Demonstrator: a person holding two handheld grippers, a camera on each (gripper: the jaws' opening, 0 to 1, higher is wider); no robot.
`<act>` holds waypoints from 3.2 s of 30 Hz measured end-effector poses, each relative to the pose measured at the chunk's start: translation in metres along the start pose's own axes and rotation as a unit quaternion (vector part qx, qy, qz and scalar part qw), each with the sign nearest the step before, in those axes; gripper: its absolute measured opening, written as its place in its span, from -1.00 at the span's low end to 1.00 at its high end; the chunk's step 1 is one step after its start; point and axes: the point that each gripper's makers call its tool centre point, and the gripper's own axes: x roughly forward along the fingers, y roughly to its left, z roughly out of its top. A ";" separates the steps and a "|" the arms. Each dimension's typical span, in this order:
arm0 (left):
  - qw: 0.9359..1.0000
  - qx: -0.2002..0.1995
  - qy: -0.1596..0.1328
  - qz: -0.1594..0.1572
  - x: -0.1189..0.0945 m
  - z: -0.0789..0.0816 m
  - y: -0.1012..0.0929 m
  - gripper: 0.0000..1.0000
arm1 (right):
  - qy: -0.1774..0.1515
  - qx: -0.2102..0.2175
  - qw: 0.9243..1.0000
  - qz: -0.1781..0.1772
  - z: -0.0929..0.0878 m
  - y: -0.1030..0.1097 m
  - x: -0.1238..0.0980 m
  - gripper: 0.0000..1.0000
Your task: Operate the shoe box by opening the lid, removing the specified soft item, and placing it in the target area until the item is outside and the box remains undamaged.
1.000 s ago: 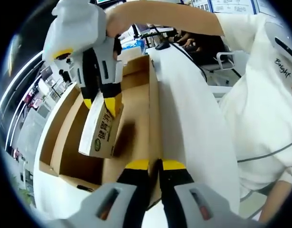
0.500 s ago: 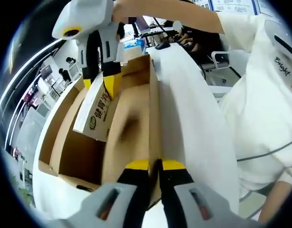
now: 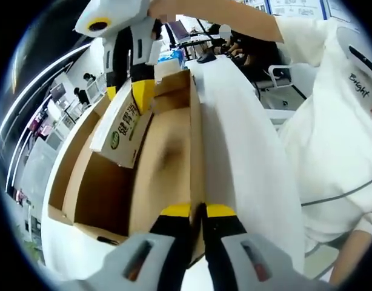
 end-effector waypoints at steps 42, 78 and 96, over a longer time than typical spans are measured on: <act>1.000 -0.003 0.002 0.000 -0.001 0.000 0.000 -0.90 | -0.005 0.019 1.000 -0.009 -0.025 0.009 -0.060 -0.60; 1.000 -0.003 0.001 0.002 -0.001 0.000 -0.001 -0.89 | -0.101 0.076 0.992 -0.018 -0.056 0.018 -0.107 -0.60; 1.000 -0.003 0.000 0.000 -0.002 0.000 -0.001 -0.89 | -0.106 0.040 0.993 -0.019 -0.096 0.053 -0.136 -0.60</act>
